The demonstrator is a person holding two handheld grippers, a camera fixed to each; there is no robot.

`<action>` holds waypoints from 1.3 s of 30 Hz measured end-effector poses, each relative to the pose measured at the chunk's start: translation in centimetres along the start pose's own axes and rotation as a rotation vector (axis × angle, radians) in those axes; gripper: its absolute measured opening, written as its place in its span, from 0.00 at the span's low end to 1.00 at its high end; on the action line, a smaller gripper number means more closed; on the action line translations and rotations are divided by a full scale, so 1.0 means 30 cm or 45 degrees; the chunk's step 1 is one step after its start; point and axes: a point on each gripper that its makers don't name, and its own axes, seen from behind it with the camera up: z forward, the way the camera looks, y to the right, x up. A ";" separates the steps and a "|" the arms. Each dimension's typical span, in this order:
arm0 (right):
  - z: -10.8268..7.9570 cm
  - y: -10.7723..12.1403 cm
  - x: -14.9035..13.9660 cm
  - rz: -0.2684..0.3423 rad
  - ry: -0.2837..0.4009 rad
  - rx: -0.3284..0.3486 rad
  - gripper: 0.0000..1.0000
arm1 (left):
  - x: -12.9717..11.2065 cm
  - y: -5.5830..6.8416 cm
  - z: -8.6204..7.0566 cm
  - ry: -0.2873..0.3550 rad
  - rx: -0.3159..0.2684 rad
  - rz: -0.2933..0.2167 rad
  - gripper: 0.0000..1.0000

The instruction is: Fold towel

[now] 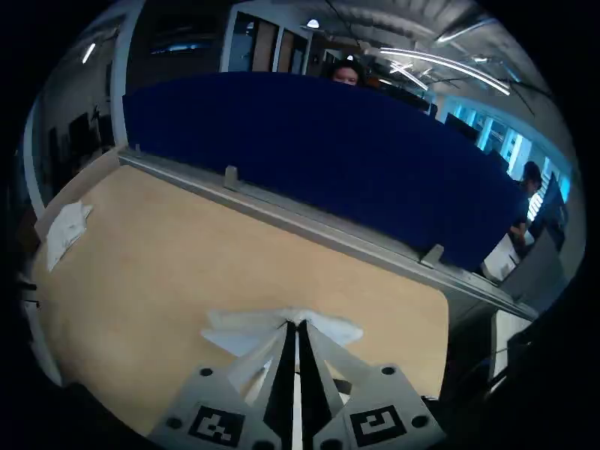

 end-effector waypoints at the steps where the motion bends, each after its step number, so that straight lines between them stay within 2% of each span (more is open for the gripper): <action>1: -0.004 0.000 -0.007 0.001 -0.001 -0.001 0.02 | 0.001 0.000 -0.002 0.001 -0.001 0.001 0.93; 11: -0.081 0.009 -0.143 0.043 -0.023 -0.022 0.02 | 0.002 0.003 -0.013 0.002 -0.012 0.008 0.93; 21: -0.163 0.054 -0.423 0.185 -0.101 -0.084 0.02 | -0.001 -0.002 -0.013 -0.004 -0.017 0.027 0.93; 29: -0.162 0.047 -0.666 0.315 -0.209 -0.139 0.02 | -0.010 -0.002 -0.015 -0.013 -0.016 0.051 0.93; 39: -0.109 0.053 -0.821 0.410 -0.308 -0.229 0.02 | -0.022 -0.004 -0.028 -0.016 -0.008 0.063 0.93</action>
